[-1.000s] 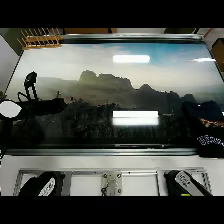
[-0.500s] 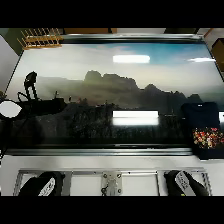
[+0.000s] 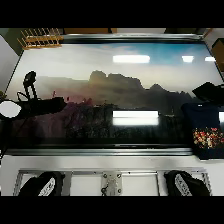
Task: Fold the clothes and pants, and hang the long-sleeved shirts on hangers.
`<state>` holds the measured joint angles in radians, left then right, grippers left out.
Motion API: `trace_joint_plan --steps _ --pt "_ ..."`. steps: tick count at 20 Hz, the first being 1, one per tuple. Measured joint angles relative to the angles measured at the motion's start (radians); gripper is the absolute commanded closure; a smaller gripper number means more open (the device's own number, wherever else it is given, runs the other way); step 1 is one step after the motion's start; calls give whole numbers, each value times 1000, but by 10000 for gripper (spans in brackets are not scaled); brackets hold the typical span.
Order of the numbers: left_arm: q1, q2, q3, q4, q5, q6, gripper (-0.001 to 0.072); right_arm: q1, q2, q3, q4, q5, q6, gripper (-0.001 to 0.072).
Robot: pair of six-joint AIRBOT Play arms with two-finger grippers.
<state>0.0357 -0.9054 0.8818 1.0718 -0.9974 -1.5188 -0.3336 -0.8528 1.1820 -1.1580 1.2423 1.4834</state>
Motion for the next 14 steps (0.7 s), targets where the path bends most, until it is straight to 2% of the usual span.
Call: trace_joint_plan --steps 14 --pt "0 0 0 0 4 0 701 83 -2 0 33 13 -18 687"
